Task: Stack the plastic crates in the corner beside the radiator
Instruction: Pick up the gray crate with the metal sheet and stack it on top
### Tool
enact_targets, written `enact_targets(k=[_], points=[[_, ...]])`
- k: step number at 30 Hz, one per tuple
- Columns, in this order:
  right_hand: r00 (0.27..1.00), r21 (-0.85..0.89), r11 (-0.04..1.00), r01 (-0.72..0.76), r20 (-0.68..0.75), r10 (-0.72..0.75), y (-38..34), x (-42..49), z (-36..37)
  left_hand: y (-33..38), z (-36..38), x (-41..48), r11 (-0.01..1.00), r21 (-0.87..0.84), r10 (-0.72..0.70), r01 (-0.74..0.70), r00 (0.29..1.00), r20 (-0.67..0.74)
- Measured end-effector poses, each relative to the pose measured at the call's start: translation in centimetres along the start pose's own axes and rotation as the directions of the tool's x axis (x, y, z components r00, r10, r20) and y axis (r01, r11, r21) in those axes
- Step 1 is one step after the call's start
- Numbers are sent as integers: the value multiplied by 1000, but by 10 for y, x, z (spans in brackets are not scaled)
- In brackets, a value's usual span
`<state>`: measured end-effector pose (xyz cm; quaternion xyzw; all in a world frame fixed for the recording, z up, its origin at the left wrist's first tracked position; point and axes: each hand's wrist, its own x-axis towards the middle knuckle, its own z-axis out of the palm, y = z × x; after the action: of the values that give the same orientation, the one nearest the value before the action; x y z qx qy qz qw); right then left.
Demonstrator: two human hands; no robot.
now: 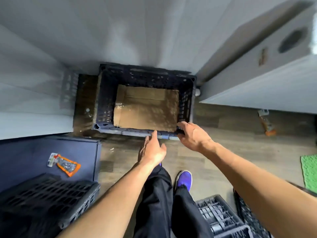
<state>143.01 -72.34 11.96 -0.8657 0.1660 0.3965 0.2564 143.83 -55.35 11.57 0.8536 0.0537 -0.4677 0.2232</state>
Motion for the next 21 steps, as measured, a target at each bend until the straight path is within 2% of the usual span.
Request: enact_targets(k=[8,17,21], points=[[987,199,970,-137,-59,152,93,-80,25,21,83,-54,962,233,113,-141,985,131],[953,401,877,-263,-32,300,167,-194,104,34,159,-133,828,438,264,-351,932,249],[920,507,801,-318,-40,390,184,-237,142,32,183,-160,722,509,323,-469,879,351]])
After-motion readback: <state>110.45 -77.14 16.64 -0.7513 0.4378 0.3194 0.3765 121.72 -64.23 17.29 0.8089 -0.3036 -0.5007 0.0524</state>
